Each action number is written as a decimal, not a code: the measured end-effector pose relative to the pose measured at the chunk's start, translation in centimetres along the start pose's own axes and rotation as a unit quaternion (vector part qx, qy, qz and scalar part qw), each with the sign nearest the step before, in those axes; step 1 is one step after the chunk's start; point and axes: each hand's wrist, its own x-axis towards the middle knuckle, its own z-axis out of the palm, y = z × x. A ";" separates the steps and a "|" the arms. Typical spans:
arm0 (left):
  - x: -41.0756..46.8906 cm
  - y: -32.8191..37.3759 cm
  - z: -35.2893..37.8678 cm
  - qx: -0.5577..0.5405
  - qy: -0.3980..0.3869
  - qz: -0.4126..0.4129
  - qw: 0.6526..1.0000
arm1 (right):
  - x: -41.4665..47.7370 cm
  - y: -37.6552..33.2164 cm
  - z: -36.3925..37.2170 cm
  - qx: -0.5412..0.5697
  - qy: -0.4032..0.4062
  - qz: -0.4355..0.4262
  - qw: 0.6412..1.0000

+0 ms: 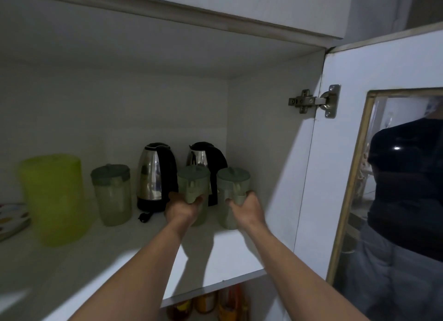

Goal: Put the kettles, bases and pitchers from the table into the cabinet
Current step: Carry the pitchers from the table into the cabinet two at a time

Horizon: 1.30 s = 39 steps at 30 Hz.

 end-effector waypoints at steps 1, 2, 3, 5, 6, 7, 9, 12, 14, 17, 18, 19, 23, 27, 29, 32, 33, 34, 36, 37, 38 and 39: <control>-0.3 0.0 -0.4 0.012 0.002 0.003 1.000 | -0.5 -0.3 -0.3 -0.022 0.003 -0.005 1.000; -0.8 0.2 -0.9 0.025 0.002 0.003 1.000 | -0.9 -0.7 -0.6 -0.043 0.006 -0.012 0.999; -1.2 0.3 -1.3 0.044 0.000 0.009 0.999 | -1.5 -1.1 -0.9 -0.062 0.009 -0.019 0.998; -2.9 1.1 -2.7 0.070 0.004 0.020 0.997 | -3.4 -2.4 -2.2 -0.089 0.012 -0.037 0.995; -3.7 1.6 -3.3 0.070 0.007 0.031 0.997 | -4.0 -3.0 -2.6 -0.101 0.010 -0.045 0.994; -4.8 2.0 -4.3 0.071 0.012 0.050 0.996 | -5.1 -3.6 -3.2 -0.114 0.004 -0.056 0.992; -6.9 2.7 -6.2 0.096 0.011 0.105 0.990 | -6.7 -4.7 -4.0 -0.138 -0.011 -0.088 0.986; -10.3 3.2 -10.1 0.153 0.021 0.179 0.972 | -10.1 -6.4 -5.0 -0.170 -0.026 -0.135 0.976; -12.8 3.1 -12.9 0.195 0.025 0.209 0.958 | -13.0 -7.6 -5.6 -0.193 -0.039 -0.154 0.968; -16.1 2.6 -16.4 0.241 0.032 0.232 0.942 | -16.5 -9.1 -5.7 -0.216 -0.055 -0.192 0.956; -17.2 2.3 -17.6 0.254 0.035 0.234 0.938 | -17.5 -9.5 -5.5 -0.219 -0.061 -0.203 0.952; -18.1 2.1 -18.7 0.269 0.039 0.235 0.933 | -18.5 -9.9 -5.3 -0.222 -0.067 -0.214 0.949; -22.2 1.0 -24.4 0.320 0.075 0.226 0.917 | -22.8 -12.1 -4.1 -0.219 -0.098 -0.266 0.934; -25.6 -0.4 -29.7 0.346 0.132 0.195 0.908 | -26.4 -14.4 -2.6 -0.203 -0.132 -0.317 0.917; -27.5 -1.4 -32.3 0.355 0.163 0.168 0.905 | -28.5 -15.2 -1.9 -0.199 -0.149 -0.343 0.906; -31.0 -3.1 -35.7 0.376 0.199 0.122 0.897 | -32.0 -15.9 -1.0 -0.190 -0.184 -0.373 0.889; -32.2 -3.7 -36.7 0.380 0.204 0.105 0.896 | -33.0 -16.0 -0.6 -0.185 -0.196 -0.383 0.884; -33.5 -4.3 -37.6 0.384 0.210 0.089 0.895 | -34.2 -16.2 -0.4 -0.183 -0.209 -0.389 0.879; -36.5 -5.7 -39.5 0.391 0.221 0.057 0.892 | -36.7 -16.3 0.1 -0.184 -0.233 -0.402 0.866; -38.1 -6.6 -40.5 0.394 0.225 0.039 0.890 | -38.0 -16.4 0.6 -0.181 -0.245 -0.409 0.860; -39.4 -7.3 -41.3 0.399 0.230 0.024 0.887 | -39.1 -16.6 1.0 -0.175 -0.257 -0.412 0.856; -41.1 -8.3 -42.4 0.404 0.240 0.003 0.883 | -40.7 -16.9 1.7 -0.166 -0.272 -0.422 0.849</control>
